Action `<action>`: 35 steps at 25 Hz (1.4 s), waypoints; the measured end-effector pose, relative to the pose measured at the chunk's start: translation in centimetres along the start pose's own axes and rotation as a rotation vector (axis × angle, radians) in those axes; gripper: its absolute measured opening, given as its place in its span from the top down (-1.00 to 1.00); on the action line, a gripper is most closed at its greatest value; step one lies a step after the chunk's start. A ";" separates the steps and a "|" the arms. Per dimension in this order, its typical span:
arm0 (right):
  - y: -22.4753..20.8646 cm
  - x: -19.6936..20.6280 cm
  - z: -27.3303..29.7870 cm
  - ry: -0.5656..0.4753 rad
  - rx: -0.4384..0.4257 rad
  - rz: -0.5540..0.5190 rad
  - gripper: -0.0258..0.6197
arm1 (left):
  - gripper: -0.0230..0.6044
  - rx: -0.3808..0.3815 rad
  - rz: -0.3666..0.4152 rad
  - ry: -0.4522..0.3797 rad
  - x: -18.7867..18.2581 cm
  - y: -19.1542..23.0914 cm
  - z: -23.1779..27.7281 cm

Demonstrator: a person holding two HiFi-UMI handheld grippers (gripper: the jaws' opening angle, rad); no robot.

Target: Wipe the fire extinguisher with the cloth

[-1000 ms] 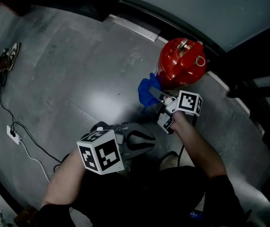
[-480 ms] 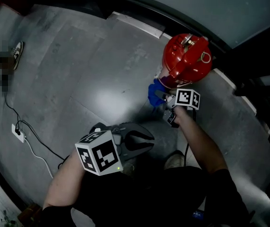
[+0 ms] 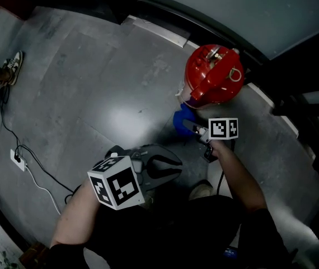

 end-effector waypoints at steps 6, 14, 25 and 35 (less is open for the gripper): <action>2.2 -0.6 -11.5 -0.063 0.112 -0.214 0.50 | 0.75 -0.135 0.020 -0.170 -3.4 4.1 -0.8; 22.8 -3.4 -29.0 -0.543 0.092 -0.352 0.50 | 0.74 -0.474 -0.179 -0.275 -13.1 9.5 -5.9; 54.7 -1.0 -51.5 -0.718 0.064 -0.544 0.50 | 0.74 -0.775 -0.338 -0.270 -39.7 9.6 -29.4; 73.4 4.3 -63.2 -0.839 -0.016 -0.740 0.50 | 0.77 -1.029 -0.216 -0.160 -55.5 5.1 -38.9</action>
Point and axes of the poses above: the fingertips, and each gripper's own axes: z forward along the fingers, y to its left, x out of its underside, the point moved 2 cm from there along -z, backward along the fingers, and after that the axes turned 15 degrees about z, right-handed, at the moved point
